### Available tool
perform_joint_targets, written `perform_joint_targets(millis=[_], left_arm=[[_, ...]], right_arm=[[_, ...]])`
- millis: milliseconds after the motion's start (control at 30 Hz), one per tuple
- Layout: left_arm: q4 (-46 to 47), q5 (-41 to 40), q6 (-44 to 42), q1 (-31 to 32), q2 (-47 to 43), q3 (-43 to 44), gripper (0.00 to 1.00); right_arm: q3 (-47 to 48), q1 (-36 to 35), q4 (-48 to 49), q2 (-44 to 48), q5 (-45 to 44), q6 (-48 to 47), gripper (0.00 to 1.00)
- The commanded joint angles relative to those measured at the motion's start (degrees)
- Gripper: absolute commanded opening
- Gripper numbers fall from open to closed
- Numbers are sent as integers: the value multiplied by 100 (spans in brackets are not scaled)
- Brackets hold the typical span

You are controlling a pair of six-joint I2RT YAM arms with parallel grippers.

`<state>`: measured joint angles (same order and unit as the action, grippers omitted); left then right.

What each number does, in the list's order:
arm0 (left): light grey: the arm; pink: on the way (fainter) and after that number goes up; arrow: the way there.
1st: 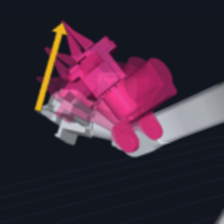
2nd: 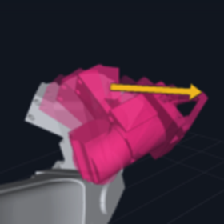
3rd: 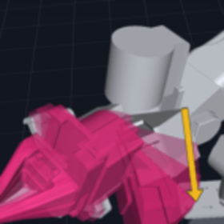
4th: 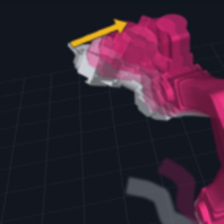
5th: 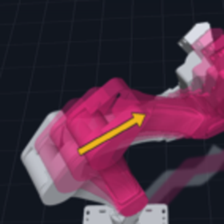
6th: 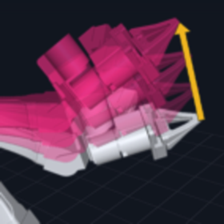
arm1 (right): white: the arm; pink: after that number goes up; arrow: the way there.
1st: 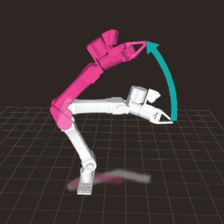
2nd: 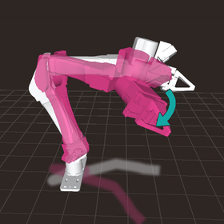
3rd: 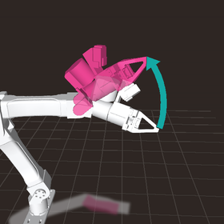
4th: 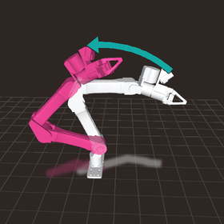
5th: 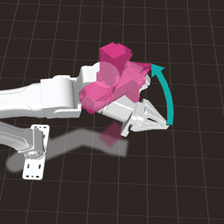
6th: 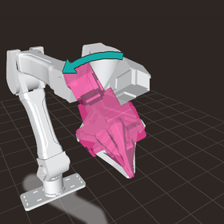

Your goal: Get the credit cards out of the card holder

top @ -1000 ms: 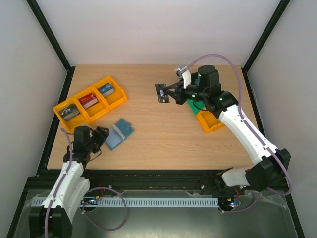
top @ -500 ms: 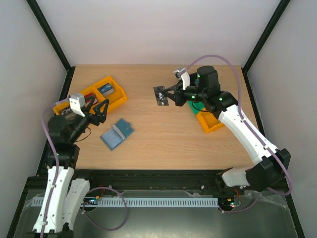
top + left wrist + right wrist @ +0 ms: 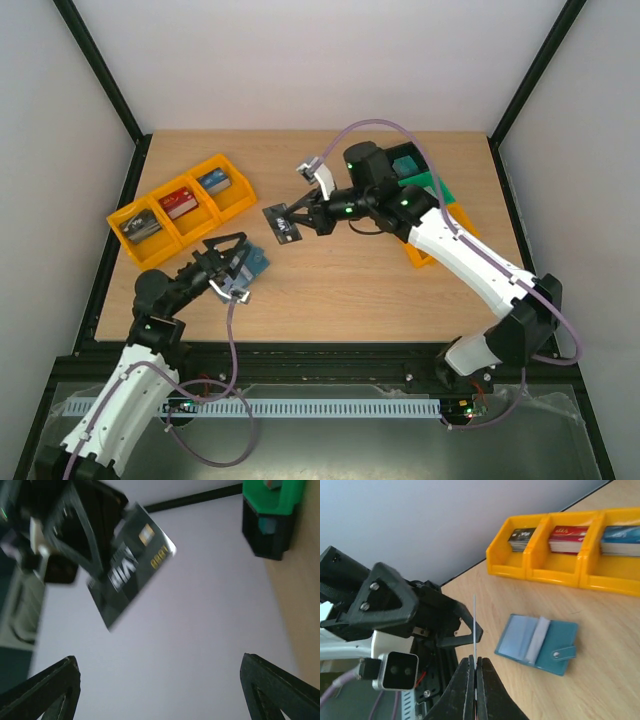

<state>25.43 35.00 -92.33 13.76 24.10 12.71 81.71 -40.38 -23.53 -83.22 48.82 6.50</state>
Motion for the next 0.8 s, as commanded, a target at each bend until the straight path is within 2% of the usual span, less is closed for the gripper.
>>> perform_joint_targets(millis=[0, 167, 400, 467, 633, 767], left_arm=[[1468, 52, -2390, 415, 171, -108, 88], [1304, -182, -2558, 839, 252, -112, 86], [855, -630, -2592, 1067, 293, -54, 72], [792, -710, -2563, 1084, 305, -22, 62], [681, -812, -2521, 1198, 306, 40, 27], [637, -990, -2138, 1365, 266, 130, 7]], right_arm=[[290, -350, -152, -278, 166, 29, 2], [470, -595, -191, -590, 222, 21, 2], [530, -651, -134, -687, 465, 24, 2], [513, -647, -130, -680, 505, 18, 2], [500, -655, -120, -730, 596, 42, 2], [504, -669, -103, -704, 679, 4, 2]])
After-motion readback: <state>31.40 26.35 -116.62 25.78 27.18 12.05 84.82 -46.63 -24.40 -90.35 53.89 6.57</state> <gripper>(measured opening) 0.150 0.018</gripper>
